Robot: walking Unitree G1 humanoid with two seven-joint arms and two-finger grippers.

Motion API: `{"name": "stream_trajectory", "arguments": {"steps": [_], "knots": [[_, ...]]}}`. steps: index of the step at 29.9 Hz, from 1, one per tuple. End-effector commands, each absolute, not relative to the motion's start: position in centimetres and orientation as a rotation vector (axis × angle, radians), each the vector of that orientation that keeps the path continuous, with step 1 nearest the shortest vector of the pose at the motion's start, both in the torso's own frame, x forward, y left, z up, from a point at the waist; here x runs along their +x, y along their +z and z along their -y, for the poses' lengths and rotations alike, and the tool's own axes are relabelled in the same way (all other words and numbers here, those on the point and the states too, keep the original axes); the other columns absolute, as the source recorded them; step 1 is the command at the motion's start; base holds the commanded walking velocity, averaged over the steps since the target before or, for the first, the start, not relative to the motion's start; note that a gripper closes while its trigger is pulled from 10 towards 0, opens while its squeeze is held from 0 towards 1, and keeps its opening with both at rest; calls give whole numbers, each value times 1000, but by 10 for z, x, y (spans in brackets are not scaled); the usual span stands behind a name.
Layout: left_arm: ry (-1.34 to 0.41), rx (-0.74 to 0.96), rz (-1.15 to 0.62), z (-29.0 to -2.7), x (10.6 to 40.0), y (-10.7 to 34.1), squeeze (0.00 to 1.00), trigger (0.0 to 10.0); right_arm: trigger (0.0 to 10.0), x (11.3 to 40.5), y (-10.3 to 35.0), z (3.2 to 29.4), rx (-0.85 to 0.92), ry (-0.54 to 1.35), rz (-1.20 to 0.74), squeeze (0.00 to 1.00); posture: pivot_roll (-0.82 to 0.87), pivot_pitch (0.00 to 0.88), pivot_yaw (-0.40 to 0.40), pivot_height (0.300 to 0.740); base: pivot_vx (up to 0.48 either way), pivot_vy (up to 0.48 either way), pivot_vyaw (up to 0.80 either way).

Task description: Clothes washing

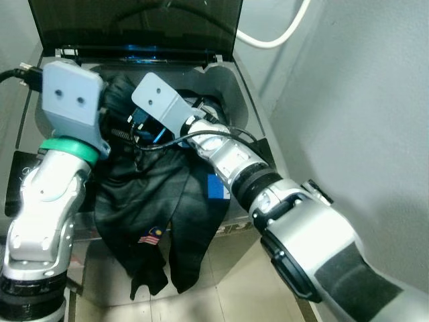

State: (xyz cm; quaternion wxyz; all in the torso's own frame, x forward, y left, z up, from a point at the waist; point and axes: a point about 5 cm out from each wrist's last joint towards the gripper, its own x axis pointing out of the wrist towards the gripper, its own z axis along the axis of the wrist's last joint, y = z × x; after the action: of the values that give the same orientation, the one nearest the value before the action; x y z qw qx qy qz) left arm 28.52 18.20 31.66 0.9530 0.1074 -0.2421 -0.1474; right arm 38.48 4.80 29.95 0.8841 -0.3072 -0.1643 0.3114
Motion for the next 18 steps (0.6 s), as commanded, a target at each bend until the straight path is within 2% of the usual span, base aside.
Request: {"name": "stream_trajectory", "arguments": {"steps": [1, 4, 8, 9, 11, 12, 13, 14, 15, 18], "knots": [[-464, 211, 481, -170, 274, 317, 0, 10000, 10000, 384, 294, -49, -634, 658, 321, 0, 159, 153, -85, 740, 0, 0, 0], [-512, 210, 450, -170, 272, 315, 0, 10000, 10000, 385, 295, -49, -634, 659, 321, 0, 160, 152, -83, 740, 0, 0, 0], [-634, 352, 273, -179, 268, 294, 0, 10000, 10000, 385, 298, -46, -615, 656, 332, 0, 161, 152, -81, 740, 0, 0, 0], [-634, 352, 273, -179, 268, 294, 0, 10000, 10000, 385, 298, -46, -615, 656, 332, 0, 161, 152, -81, 740, 0, 0, 0], [-680, 463, 244, -180, 269, 284, 0, 10000, 10000, 385, 300, -46, -600, 654, 344, 0, 161, 152, -81, 740, 0, 0, 0], [-680, 463, 244, -180, 269, 284, 0, 10000, 10000, 385, 300, -46, -600, 654, 344, 0, 161, 152, -81, 740, 0, 0, 0], [-655, 599, 257, -181, 272, 281, 0, 10000, 10000, 385, 301, -46, -592, 655, 352, 0, 159, 153, -82, 740, 0, 0, 0], [-655, 599, 257, -181, 272, 281, 0, 10000, 10000, 385, 301, -46, -592, 655, 352, 0, 159, 153, -82, 740, 0, 0, 0], [-604, 716, 291, -182, 275, 284, 0, 10000, 10000, 385, 302, -46, -587, 657, 357, 0, 153, 154, -77, 740, 0, 0, 0], [-529, 765, 359, -183, 279, 294, 0, 10000, 10000, 385, 302, -46, -584, 656, 363, 0, 151, 154, -74, 740, 0, 0, 0]]}}
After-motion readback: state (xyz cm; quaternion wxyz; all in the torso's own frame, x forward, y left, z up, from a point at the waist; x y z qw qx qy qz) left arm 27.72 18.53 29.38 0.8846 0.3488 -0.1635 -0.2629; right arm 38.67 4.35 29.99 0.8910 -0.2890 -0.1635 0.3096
